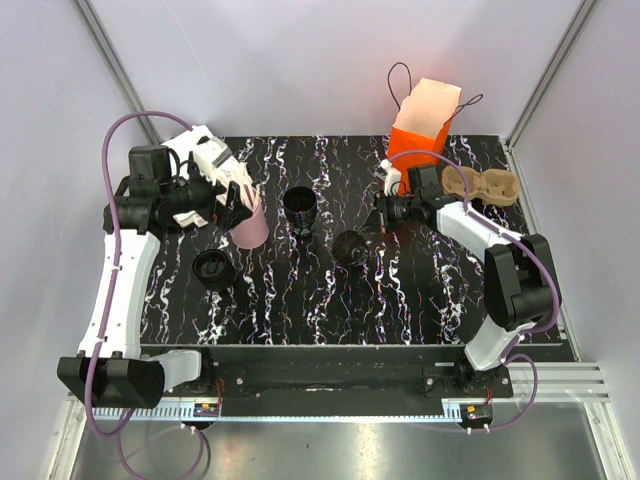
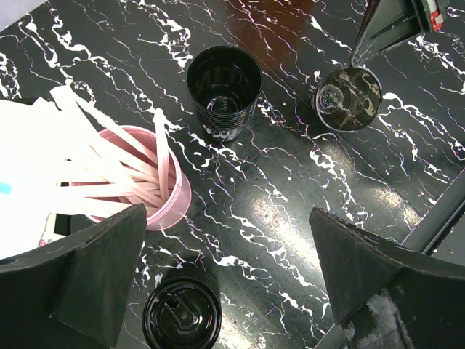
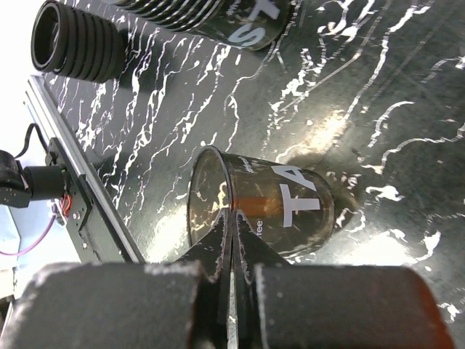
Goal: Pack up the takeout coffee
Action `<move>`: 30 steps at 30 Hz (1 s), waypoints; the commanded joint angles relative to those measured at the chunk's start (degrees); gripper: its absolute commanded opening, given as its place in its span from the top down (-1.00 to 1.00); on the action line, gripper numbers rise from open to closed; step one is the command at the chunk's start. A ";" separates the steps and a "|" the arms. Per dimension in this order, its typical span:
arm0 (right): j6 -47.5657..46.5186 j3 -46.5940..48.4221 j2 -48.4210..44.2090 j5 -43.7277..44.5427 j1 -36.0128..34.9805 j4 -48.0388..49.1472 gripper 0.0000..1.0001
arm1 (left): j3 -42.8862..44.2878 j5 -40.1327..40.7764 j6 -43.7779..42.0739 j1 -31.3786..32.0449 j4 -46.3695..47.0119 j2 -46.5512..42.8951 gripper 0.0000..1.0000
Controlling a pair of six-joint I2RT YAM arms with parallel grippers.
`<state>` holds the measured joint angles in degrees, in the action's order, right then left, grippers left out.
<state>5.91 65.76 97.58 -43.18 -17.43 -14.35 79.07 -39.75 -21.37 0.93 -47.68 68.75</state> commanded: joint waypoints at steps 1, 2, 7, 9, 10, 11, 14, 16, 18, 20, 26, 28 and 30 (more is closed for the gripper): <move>0.68 -0.45 0.77 0.55 0.73 0.29 1.00 | 0.03 -1.39 0.01 0.13 2.59 0.33 -0.98; 0.68 -0.54 0.51 0.81 0.64 0.37 1.00 | 0.12 -1.47 0.01 0.21 2.59 0.33 -0.98; -0.55 -0.72 -0.20 1.96 1.08 -0.94 1.00 | 0.12 -1.47 -0.08 0.21 2.59 0.51 -0.98; -0.73 -0.81 -0.46 2.31 1.00 -1.21 1.00 | 0.21 -1.47 -0.08 0.21 2.59 0.59 -0.98; -0.81 -0.72 -0.46 2.40 1.08 -1.47 1.00 | 0.21 -1.56 -0.08 0.13 2.59 0.59 -0.98; -0.90 -0.72 -0.46 2.48 1.08 -1.56 1.00 | 0.30 -1.47 -0.08 0.21 2.59 0.59 -0.98; -1.16 -0.54 -0.46 2.84 1.00 -2.00 1.00 | 0.30 -1.47 0.01 0.21 2.59 0.51 -0.98; -1.43 -0.54 -0.64 3.19 1.08 -2.79 1.00 | 0.30 -1.47 0.01 0.21 2.59 0.51 -0.98; -2.04 -0.54 -0.99 3.62 1.17 -3.58 1.00 | 0.30 -1.56 0.01 0.21 2.59 0.51 -0.98; -2.57 -0.89 -1.69 3.80 1.00 -3.84 1.00 | 0.30 -1.56 0.01 0.21 2.59 0.51 -0.98; -2.75 -0.98 -3.45 3.10 1.08 -4.02 0.95 | 0.30 -1.74 0.01 0.13 2.51 0.51 -0.98; -2.84 -0.63 -3.54 3.19 1.08 -4.46 0.88 | 0.38 -1.83 0.10 0.21 2.51 0.51 -0.98; -3.54 -0.45 -3.54 3.19 1.08 -5.16 0.71 | 0.39 -1.82 0.10 0.13 2.51 0.51 -0.98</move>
<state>4.08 64.60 96.90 -40.01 -16.51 -18.90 79.07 -39.77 -21.37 0.93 -47.48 69.49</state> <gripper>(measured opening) 0.070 0.987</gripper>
